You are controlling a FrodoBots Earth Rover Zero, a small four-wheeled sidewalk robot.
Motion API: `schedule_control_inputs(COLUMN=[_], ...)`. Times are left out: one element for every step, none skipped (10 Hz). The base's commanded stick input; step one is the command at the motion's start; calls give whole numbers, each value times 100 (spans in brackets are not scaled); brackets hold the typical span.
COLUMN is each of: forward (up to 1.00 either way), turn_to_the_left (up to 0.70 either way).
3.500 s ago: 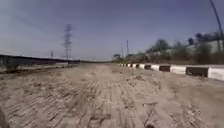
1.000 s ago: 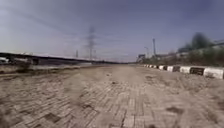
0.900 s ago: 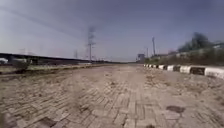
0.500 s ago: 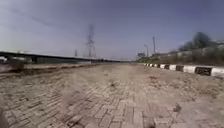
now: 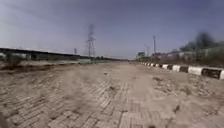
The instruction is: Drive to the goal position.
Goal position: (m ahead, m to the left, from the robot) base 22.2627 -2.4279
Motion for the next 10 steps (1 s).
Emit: schedule_control_inputs(forward=[100, 100, 100, 100, 100, 100, 100, 100, 100, 100], turn_to_the_left=[0, 0, 0, 0, 0, 0, 0, 0, 0, 0])
